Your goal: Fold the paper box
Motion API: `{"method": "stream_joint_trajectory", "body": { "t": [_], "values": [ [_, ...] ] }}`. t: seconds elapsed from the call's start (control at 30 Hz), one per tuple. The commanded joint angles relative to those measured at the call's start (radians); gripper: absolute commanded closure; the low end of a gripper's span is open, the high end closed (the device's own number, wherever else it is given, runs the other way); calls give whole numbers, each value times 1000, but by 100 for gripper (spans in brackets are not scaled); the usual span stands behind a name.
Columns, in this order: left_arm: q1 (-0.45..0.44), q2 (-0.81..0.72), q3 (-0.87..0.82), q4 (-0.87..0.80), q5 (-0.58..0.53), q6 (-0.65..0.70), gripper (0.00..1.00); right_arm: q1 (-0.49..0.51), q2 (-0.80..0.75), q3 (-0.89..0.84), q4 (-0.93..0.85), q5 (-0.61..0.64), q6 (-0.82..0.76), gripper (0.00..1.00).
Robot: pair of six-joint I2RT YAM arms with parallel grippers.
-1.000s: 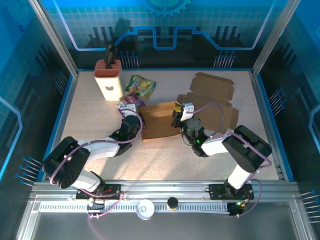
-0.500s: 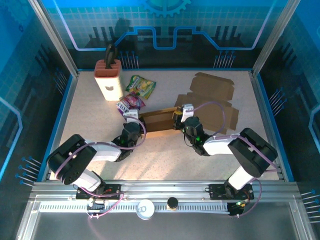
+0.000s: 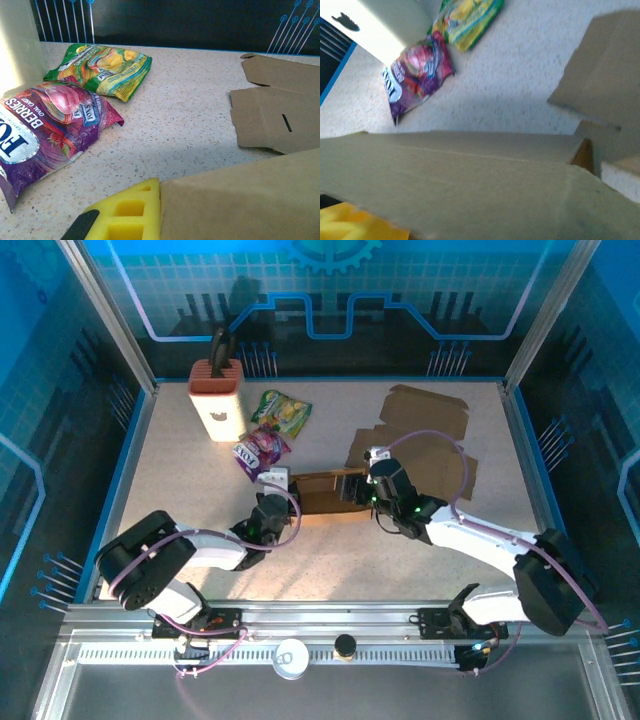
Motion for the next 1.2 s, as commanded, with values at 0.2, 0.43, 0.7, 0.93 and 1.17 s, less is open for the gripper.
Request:
{"method": "stream_joint_trajectory", "body": {
  "t": [0.2,0.43,0.7,0.93,1.17],
  "values": [
    [-55,25,-14,84,-78,-3,100,10,-137,-25,-210,-102,102,19],
    [-66,30,-14,93,-104,-8,100,22,-196,-31,-338,-103,98,15],
    [-79,60,1,110,-98,15,100,21,-306,-47,-433,-69,81,14],
    [-84,77,16,107,-98,48,100,-6,-410,54,-490,23,18,23],
    [-86,69,30,95,-88,61,100,-369,-268,211,-395,-267,-83,23]
  ]
}}
